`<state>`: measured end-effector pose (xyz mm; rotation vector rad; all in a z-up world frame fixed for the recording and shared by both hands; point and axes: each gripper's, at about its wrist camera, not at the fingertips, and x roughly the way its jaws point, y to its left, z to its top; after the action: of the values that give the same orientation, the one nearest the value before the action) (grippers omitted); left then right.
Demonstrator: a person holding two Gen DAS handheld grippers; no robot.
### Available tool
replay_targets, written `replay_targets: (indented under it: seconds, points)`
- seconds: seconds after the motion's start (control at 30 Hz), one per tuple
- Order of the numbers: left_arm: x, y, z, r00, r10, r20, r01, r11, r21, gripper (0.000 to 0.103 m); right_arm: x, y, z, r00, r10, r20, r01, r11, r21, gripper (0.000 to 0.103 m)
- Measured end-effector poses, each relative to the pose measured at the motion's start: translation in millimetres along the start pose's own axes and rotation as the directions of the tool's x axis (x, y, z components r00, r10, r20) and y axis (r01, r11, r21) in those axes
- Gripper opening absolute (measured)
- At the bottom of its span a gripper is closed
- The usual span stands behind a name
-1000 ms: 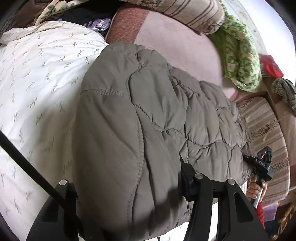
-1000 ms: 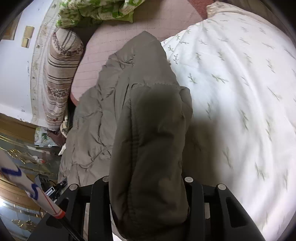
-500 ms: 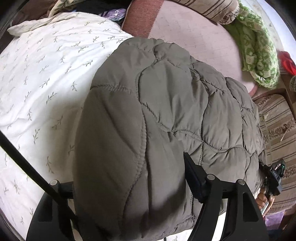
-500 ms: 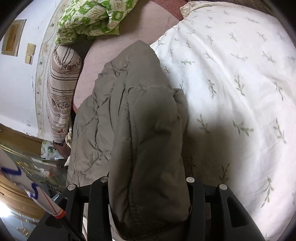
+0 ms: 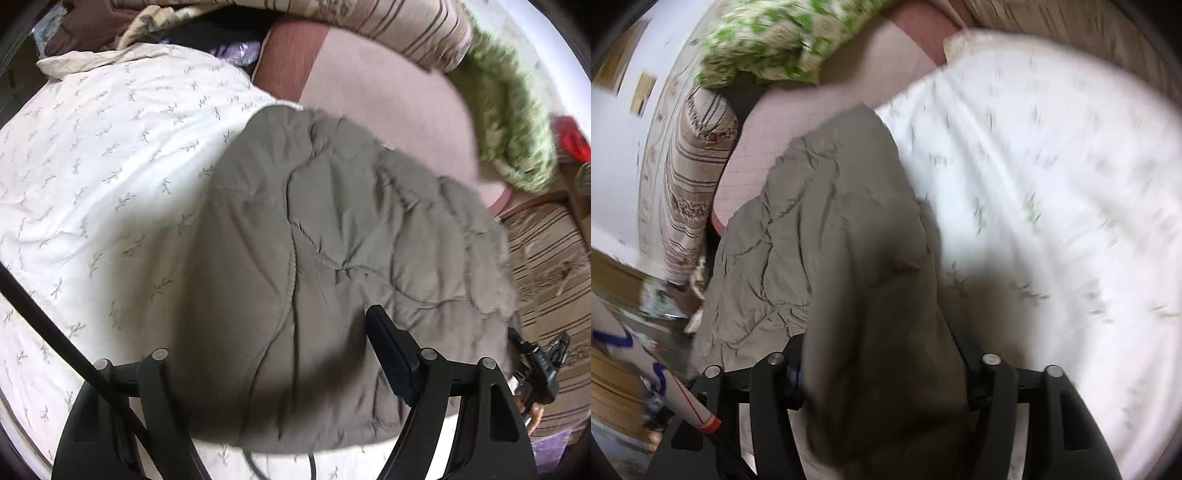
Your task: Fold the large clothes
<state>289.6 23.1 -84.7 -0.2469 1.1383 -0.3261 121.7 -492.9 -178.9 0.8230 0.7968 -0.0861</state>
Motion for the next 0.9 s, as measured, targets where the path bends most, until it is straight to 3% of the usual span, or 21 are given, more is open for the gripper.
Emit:
replay_targets:
  seconds: [0.13,0.2,0.23,0.3,0.33,0.47,0.6,0.7,0.77,0.83,0.9]
  points:
    - [-22.1,10.0,-12.1,0.998,0.022,0.053,-0.021,1.0,-0.021,0.079,-32.2,27.4,-8.7,0.977,-0.148,0.15,0.171,0.973,-0.154,0.072]
    - [-24.4,10.6,-18.0,0.997,0.038,0.064,-0.036,0.999,-0.025,0.079,-35.3,31.7,-12.0,0.981,-0.127,0.148,0.152,0.973,-0.172,0.072]
    - [-23.0,11.1,-20.8,0.997,0.055,0.058,-0.054,0.998,-0.024,0.079,-33.0,32.6,-13.2,0.985,-0.114,0.13,0.135,0.976,-0.173,0.066]
    - [-13.3,8.4,-25.3,0.992,0.119,0.047,-0.118,0.993,-0.006,0.079,-20.5,31.3,-16.2,0.985,-0.153,0.075,0.165,0.97,-0.18,0.042]
    - [-10.8,8.0,-28.3,0.989,0.141,0.043,-0.141,0.99,0.006,0.079,-15.0,30.6,-16.7,0.981,-0.182,0.06,0.19,0.964,-0.187,0.041]
    - [3.2,-4.3,-35.0,0.975,0.215,0.054,-0.217,0.975,0.047,0.079,-2.2,27.1,-12.2,0.974,-0.227,0.024,0.227,0.951,-0.208,0.041]
    - [-2.8,-6.3,-39.4,0.969,0.233,0.083,-0.237,0.97,0.044,0.079,1.1,18.2,-7.4,0.969,-0.244,0.024,0.244,0.953,-0.179,0.063]
    - [-8.6,-3.0,-44.2,0.964,0.246,0.099,-0.249,0.968,0.022,0.079,-14.2,23.6,-4.7,0.969,-0.235,0.08,0.245,0.956,-0.161,0.063]
    - [-14.0,-5.0,-50.0,0.952,0.278,0.13,-0.281,0.96,0.004,0.079,-35.2,36.5,-7.6,0.942,-0.277,0.188,0.31,0.933,-0.181,0.061]
    - [-15.6,-11.5,-54.6,0.935,0.311,0.17,-0.318,0.948,0.015,0.079,-59.5,52.4,-15.1,0.892,-0.314,0.324,0.386,0.904,-0.186,0.056]
    - [-11.1,-19.0,-59.5,0.914,0.355,0.197,-0.369,0.929,0.035,0.079,-63.5,61.2,-20.5,0.902,-0.273,0.333,0.353,0.912,-0.21,0.056]
